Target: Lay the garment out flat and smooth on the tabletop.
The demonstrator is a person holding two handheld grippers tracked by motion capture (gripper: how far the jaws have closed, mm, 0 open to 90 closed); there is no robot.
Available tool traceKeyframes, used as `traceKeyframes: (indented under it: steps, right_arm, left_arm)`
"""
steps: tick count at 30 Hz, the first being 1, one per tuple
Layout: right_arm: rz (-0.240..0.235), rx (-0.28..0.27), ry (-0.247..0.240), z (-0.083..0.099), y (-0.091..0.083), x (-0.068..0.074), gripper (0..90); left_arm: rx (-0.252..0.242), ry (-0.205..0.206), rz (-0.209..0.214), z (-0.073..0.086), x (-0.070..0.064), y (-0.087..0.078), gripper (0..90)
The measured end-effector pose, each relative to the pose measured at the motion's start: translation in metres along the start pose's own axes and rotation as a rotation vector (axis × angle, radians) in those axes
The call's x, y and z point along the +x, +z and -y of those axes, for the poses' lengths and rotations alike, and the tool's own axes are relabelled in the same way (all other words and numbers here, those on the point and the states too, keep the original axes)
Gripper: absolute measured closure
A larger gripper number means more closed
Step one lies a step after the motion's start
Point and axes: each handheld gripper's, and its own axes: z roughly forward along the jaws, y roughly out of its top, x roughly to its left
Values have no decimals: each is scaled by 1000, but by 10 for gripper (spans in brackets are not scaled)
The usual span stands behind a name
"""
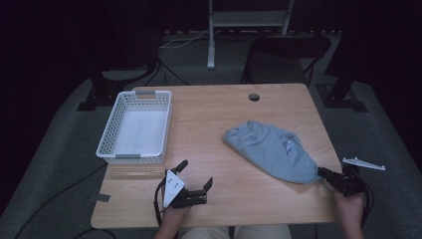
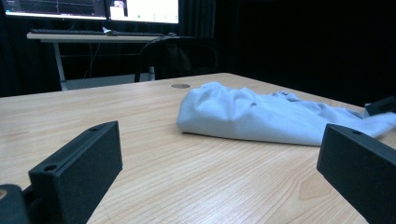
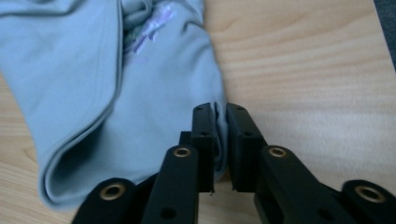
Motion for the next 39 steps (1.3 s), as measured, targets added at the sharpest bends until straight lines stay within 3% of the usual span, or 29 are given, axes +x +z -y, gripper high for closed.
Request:
traceKeyframes:
  steps: [9,15,22,31,39]
  right_arm:
    - [-32,-21,46,4,-10,-12,563]
    - [-74,-58,50,-7,-13,-7,419]
    - [-125,-102,15,-39,-12,7,390]
    - [-177,-57,-58,-93,24,39,376]
    - [-195,2,-77,-122,62,60,348]
  left_arm:
    - [1,3,0,0,0,0,11]
    - [0,3,0,0,0,0,11]
    - [1,3,0,0,0,0,11]
    - [0,7,0,0,0,0,11]
    - [-1,6,1,0,0,0,11]
